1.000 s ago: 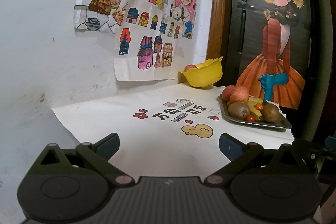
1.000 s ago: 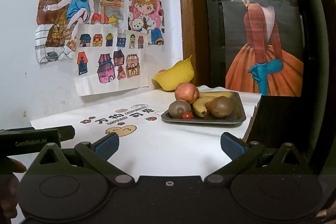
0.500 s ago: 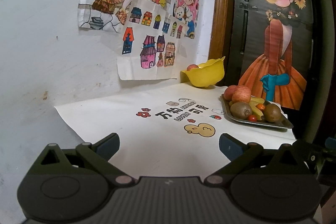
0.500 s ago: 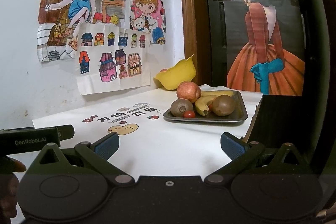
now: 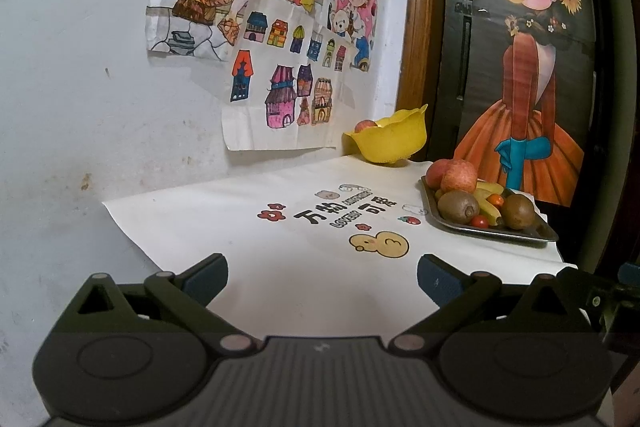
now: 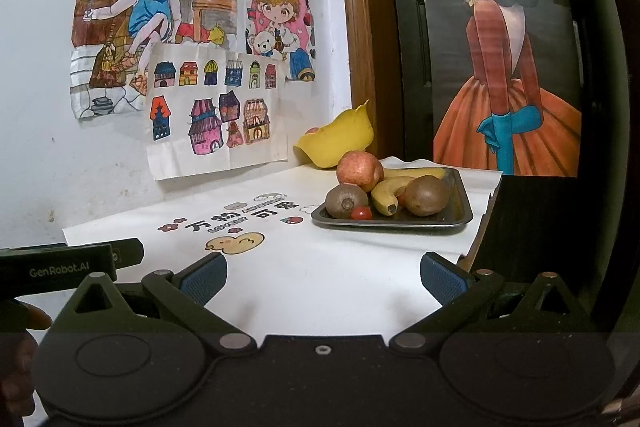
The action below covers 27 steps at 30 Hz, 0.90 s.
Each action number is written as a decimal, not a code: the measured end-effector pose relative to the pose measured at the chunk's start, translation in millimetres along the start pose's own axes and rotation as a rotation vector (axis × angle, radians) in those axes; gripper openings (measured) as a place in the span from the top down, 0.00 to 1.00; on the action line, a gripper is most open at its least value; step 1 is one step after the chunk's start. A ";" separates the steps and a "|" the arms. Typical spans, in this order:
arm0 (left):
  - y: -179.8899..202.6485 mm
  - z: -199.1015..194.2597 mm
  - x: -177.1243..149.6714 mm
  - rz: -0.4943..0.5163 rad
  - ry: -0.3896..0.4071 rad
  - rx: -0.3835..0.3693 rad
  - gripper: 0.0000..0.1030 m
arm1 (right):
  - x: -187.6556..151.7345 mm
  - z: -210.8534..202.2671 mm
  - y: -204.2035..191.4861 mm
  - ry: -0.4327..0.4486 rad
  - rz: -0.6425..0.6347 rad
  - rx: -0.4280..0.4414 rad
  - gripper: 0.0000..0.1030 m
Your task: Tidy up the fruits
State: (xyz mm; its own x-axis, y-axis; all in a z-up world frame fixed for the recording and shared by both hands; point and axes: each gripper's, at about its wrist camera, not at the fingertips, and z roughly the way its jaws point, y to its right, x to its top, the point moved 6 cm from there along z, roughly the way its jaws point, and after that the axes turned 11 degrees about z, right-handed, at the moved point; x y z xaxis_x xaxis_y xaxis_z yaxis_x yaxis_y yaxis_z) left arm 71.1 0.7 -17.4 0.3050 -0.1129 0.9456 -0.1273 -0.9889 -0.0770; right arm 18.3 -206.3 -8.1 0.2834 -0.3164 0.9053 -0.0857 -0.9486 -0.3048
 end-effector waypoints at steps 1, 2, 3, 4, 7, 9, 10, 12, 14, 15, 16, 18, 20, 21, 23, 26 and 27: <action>0.2 0.2 0.1 0.000 0.000 0.000 0.00 | -0.7 0.1 -0.2 -0.002 0.001 0.000 0.01; 0.2 0.0 0.0 0.000 0.000 0.000 0.00 | -1.4 0.0 -0.7 -0.003 0.001 -0.001 0.01; 0.2 0.2 0.1 0.000 0.000 0.001 0.00 | -2.0 0.0 -0.8 -0.003 0.002 -0.001 0.01; 0.2 0.2 0.1 0.000 0.000 0.001 0.00 | -1.3 0.4 0.0 -0.003 0.002 0.000 0.01; 0.1 0.3 0.2 0.000 0.000 0.000 0.00 | -1.0 0.5 0.4 -0.002 0.002 0.000 0.01; 0.2 0.2 0.2 0.000 0.000 0.000 0.00 | -0.8 0.7 0.9 -0.003 0.002 -0.001 0.01; 0.3 0.0 0.1 0.000 0.000 0.000 0.00 | -1.1 0.6 0.6 -0.003 0.002 0.000 0.01; 0.4 0.0 0.1 0.000 0.000 0.000 0.00 | -1.0 0.7 0.7 -0.003 0.003 -0.001 0.01; 0.5 -0.1 0.1 0.000 0.000 0.001 0.00 | -0.9 0.7 0.7 -0.003 0.003 0.000 0.01; 0.5 -0.1 0.2 0.000 0.000 0.001 0.00 | -1.0 0.7 0.7 -0.003 0.003 0.000 0.01; 0.5 -0.1 0.2 0.000 0.000 0.001 0.00 | -1.4 0.6 0.2 -0.003 0.003 0.000 0.01; 0.5 -0.3 0.2 0.000 0.000 0.001 0.00 | -1.2 0.7 0.4 -0.003 0.003 -0.001 0.01; 0.6 -0.6 0.2 0.001 0.000 0.000 0.00 | -1.3 0.7 0.2 -0.003 0.003 -0.001 0.01; 0.5 -0.6 0.4 0.000 0.000 0.000 0.00 | -1.3 0.7 0.1 -0.003 0.003 -0.001 0.01; 1.3 -0.5 -0.2 0.001 0.002 -0.002 0.00 | -1.4 0.7 -0.2 -0.003 0.003 -0.001 0.01; 2.9 -0.2 -0.8 0.005 0.004 -0.004 0.00 | -1.4 0.7 -0.3 -0.004 0.004 -0.002 0.01; 3.3 -0.1 -0.8 0.007 0.005 -0.004 0.00 | -1.4 0.6 -0.3 -0.004 0.003 -0.002 0.01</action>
State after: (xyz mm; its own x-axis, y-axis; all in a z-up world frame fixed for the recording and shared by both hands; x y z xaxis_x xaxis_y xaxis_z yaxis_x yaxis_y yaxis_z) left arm 70.4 -2.4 -18.4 0.2994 -0.1192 0.9466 -0.1334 -0.9876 -0.0822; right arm 18.5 -205.6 -9.5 0.2866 -0.3196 0.9031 -0.0883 -0.9475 -0.3073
